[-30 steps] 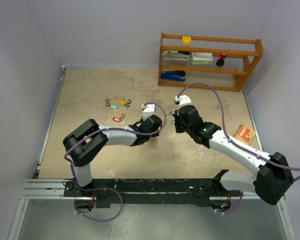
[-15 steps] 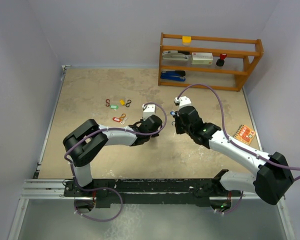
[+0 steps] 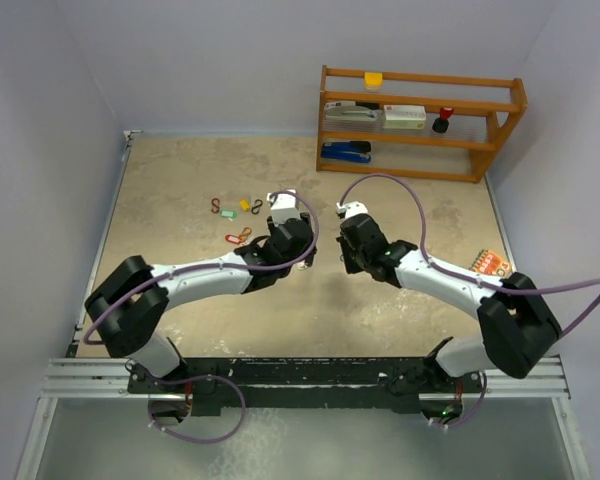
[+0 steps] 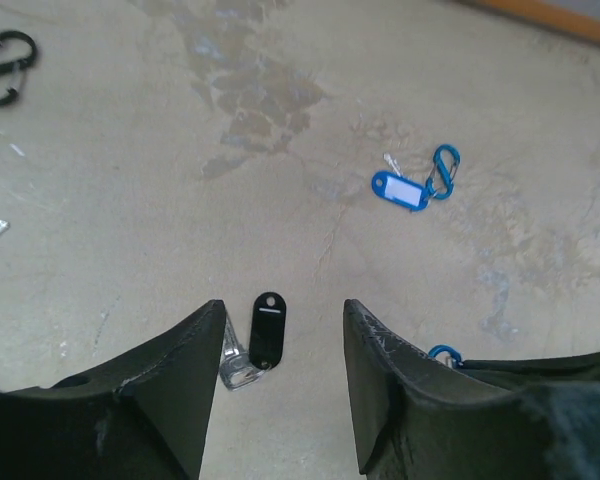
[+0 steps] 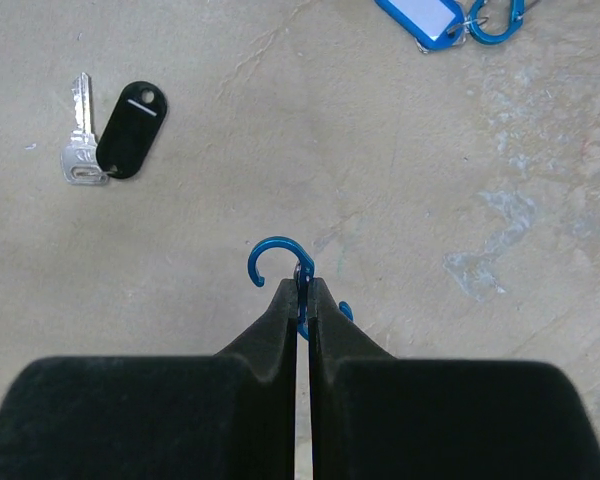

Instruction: Put the keys on the keyring

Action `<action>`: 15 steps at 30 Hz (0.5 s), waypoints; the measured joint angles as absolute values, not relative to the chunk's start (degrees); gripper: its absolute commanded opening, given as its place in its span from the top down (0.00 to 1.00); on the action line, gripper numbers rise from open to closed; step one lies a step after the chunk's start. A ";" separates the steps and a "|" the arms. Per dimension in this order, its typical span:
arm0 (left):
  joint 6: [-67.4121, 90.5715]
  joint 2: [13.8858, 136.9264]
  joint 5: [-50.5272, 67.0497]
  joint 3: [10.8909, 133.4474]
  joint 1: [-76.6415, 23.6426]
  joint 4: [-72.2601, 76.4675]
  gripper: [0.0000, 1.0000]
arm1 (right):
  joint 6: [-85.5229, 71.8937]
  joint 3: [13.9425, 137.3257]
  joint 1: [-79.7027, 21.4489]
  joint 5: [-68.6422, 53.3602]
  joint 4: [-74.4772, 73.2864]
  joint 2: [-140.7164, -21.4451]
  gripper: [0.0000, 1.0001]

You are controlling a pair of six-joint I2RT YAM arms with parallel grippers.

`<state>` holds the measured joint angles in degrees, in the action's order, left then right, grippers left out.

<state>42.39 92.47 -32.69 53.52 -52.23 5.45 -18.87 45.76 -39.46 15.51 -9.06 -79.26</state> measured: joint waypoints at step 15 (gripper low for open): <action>44.77 74.70 -41.71 41.32 -51.03 2.63 0.21 | -18.87 59.75 -42.72 13.67 -6.96 -98.06 1.00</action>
<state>44.77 74.70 -41.71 41.32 -51.03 2.63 -18.87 59.75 -42.72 13.67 -6.96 -98.06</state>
